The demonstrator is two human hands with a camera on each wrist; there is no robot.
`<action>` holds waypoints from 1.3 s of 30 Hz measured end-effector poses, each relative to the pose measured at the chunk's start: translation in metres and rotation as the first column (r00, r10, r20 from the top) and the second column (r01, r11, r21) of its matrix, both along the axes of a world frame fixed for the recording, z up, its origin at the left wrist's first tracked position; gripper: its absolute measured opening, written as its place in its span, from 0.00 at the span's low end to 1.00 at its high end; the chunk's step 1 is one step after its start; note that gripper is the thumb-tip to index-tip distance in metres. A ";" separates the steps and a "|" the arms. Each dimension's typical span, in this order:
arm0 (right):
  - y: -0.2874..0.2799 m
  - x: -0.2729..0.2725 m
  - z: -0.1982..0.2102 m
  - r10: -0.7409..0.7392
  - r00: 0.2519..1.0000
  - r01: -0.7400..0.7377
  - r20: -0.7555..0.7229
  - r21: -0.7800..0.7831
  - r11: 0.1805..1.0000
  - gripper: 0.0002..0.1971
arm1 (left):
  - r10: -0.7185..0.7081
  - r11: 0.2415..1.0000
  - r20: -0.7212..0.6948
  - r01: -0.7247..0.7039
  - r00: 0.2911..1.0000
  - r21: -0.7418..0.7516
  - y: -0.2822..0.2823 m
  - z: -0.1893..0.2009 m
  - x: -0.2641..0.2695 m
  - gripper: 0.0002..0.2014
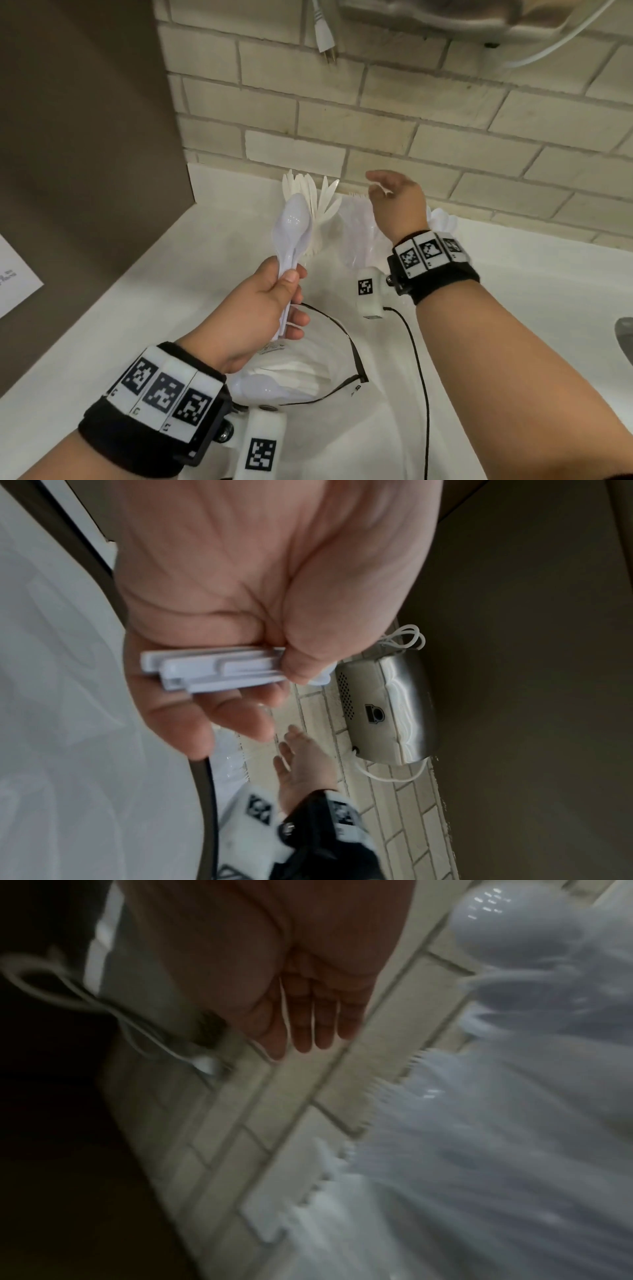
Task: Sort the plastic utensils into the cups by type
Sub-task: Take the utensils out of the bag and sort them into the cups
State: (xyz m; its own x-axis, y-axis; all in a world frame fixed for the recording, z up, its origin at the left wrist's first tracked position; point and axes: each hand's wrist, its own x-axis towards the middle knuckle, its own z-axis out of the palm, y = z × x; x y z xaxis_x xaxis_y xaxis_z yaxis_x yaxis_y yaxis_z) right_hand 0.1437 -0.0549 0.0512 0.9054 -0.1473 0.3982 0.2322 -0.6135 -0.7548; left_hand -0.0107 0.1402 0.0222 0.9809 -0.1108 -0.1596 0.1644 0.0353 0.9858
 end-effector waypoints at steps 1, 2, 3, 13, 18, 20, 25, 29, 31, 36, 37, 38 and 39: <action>0.006 -0.015 0.013 0.059 0.998 -0.058 -0.008 0.084 0.995 0.10 | -0.008 0.999 0.020 0.007 1.000 0.033 -0.001 0.002 0.000 0.10; 0.011 -0.032 0.025 0.165 0.985 -0.154 -0.049 0.186 0.970 0.08 | -0.024 0.998 0.042 0.021 0.999 0.066 -0.003 0.004 0.001 0.09; 0.016 -0.052 0.036 0.305 0.946 -0.267 -0.109 0.272 0.925 0.10 | -0.050 0.994 0.065 0.044 0.997 0.095 -0.004 0.006 0.001 0.09; 0.019 -0.128 0.036 0.533 0.792 -0.515 -0.297 0.144 0.845 0.08 | -0.395 0.877 0.108 0.340 0.912 0.339 -0.024 0.010 -0.011 0.10; -0.006 -0.125 0.052 0.378 0.911 -0.352 -0.164 0.169 0.921 0.08 | -0.321 0.788 0.237 0.120 0.917 0.604 -0.014 0.015 -0.016 0.12; -0.029 -0.113 0.068 0.205 0.976 -0.197 -0.070 0.103 0.975 0.08 | -0.288 0.689 0.320 -0.037 0.903 0.724 0.005 0.017 -0.018 0.10; -0.083 -0.074 0.082 -0.157 0.947 0.206 0.280 -0.156 0.966 0.03 | -0.488 0.192 -0.031 0.143 0.872 0.971 0.041 -0.003 -0.032 0.10; -0.106 -0.043 0.060 -0.218 0.907 0.303 0.359 -0.197 0.932 0.07 | -0.540 0.184 -0.155 0.296 0.827 0.937 0.045 -0.033 -0.036 0.21; -0.108 -0.031 0.048 -0.221 0.925 0.296 0.308 -0.220 0.930 0.07 | -0.557 0.194 -0.153 0.307 0.816 0.932 0.042 -0.045 -0.035 0.32; -0.113 -0.009 0.017 -0.292 0.955 0.294 0.059 -0.335 0.895 0.06 | -0.544 0.203 -0.168 0.323 0.822 0.925 0.030 -0.056 -0.030 0.51; -0.112 -0.005 0.009 -0.296 0.955 0.270 -0.021 -0.353 0.896 0.07 | -0.537 0.210 -0.168 0.324 0.827 0.923 0.028 -0.058 -0.029 0.53; -0.111 -0.001 0.000 -0.303 0.946 0.243 -0.111 -0.374 0.895 0.09 | -0.534 0.215 -0.165 0.322 0.829 0.922 0.025 -0.059 -0.029 0.55; -0.108 0.001 -0.007 -0.328 0.923 0.219 -0.202 -0.425 0.878 0.13 | -0.536 0.216 -0.161 0.320 0.829 0.923 0.023 -0.060 -0.029 0.56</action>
State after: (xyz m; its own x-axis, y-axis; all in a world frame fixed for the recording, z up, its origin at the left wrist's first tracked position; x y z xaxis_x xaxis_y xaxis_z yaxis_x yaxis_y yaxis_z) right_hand 0.1447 -0.1632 0.0440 0.9294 -0.2879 0.2308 -0.1596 -0.8775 -0.4522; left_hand -0.0395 0.1637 -0.0379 0.8509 -0.4193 -0.3165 -0.3054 -0.8850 0.3514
